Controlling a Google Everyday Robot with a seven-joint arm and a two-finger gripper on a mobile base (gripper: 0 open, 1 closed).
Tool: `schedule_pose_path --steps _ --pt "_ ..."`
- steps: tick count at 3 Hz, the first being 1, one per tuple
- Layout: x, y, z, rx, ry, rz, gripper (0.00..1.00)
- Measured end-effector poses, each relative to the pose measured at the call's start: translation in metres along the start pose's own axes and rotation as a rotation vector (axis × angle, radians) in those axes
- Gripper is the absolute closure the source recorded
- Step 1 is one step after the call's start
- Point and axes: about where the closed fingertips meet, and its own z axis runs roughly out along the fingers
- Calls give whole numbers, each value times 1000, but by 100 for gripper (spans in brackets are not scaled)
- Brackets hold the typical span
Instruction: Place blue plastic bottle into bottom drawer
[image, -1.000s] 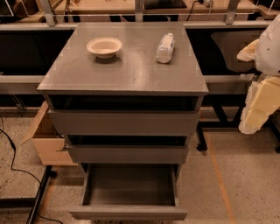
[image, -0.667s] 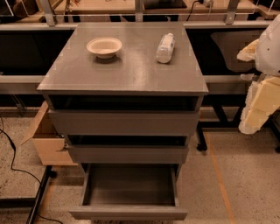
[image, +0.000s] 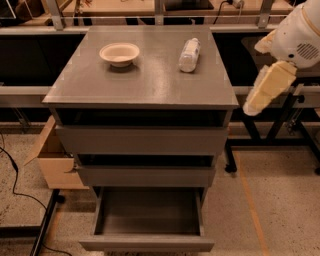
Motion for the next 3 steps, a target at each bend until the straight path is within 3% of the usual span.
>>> schedule_pose_path --steps 1,2,3 --pt "-19 -33 19 26 -99 100 0" --pt "-21 -33 21 28 -109 103 0" --pt "-29 -43 29 46 -164 129 0"
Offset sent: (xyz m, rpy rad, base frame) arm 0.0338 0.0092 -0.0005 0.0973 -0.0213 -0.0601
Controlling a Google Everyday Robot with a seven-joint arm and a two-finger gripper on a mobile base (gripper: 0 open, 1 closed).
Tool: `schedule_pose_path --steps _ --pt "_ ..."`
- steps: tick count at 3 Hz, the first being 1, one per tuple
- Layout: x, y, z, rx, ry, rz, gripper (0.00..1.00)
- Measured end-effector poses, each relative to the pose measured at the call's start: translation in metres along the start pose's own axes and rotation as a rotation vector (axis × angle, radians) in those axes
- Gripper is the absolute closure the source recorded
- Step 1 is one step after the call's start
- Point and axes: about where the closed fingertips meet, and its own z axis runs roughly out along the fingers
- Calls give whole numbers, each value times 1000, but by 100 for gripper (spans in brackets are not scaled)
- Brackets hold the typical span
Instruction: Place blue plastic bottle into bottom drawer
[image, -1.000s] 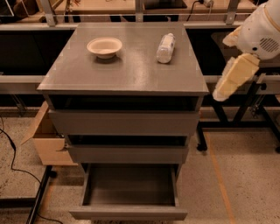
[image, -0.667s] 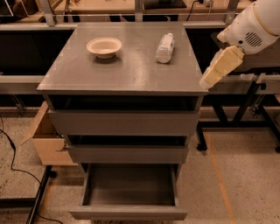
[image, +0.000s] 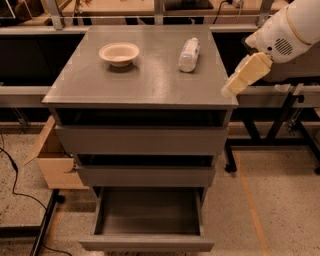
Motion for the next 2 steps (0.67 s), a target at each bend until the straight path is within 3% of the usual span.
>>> schedule_pose_path --steps 2 --pt "-34 -41 37 57 -211 160 0"
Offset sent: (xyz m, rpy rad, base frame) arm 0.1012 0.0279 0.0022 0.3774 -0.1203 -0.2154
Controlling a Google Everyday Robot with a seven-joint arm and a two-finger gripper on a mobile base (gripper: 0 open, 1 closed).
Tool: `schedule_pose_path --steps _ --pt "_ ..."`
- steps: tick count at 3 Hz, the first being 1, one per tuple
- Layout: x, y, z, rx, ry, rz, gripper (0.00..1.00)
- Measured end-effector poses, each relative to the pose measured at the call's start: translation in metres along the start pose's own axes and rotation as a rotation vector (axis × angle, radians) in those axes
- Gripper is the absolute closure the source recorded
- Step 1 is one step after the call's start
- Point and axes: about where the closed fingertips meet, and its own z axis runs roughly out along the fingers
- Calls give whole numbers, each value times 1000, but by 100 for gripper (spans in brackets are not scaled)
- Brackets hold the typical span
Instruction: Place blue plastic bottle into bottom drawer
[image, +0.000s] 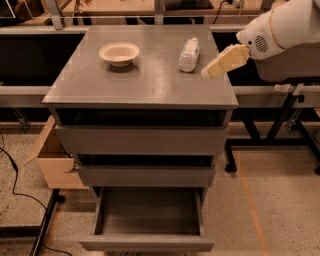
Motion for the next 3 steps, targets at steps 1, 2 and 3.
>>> schedule_pose_path --steps 1,2,3 --pt "-8 -17 24 46 -61 100 0" --pt "-13 -41 54 116 -69 216 0" --pt "-13 -41 58 113 -71 216 0"
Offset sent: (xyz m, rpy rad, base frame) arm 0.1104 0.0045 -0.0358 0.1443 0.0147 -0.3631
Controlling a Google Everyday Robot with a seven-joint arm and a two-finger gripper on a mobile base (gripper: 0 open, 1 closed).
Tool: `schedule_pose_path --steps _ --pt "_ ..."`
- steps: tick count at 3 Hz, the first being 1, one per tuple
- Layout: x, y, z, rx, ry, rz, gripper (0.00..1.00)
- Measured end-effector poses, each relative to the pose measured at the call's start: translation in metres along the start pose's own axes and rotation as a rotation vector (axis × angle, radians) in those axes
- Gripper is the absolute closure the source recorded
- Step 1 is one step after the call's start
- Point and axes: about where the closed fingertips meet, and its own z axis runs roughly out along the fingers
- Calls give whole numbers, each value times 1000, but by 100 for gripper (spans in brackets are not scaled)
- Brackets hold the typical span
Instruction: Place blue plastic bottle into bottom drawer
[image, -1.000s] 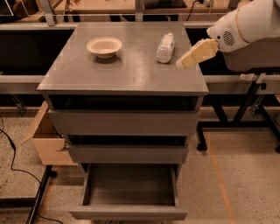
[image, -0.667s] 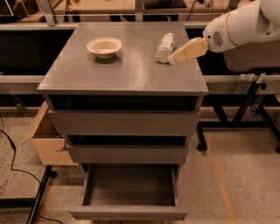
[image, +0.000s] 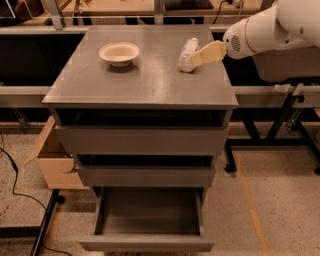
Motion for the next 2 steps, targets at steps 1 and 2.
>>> schedule_pose_path --steps 1,2 --pt "2 -3 26 -13 -24 39 0" --pt "-1 -14 56 -3 -50 62 0"
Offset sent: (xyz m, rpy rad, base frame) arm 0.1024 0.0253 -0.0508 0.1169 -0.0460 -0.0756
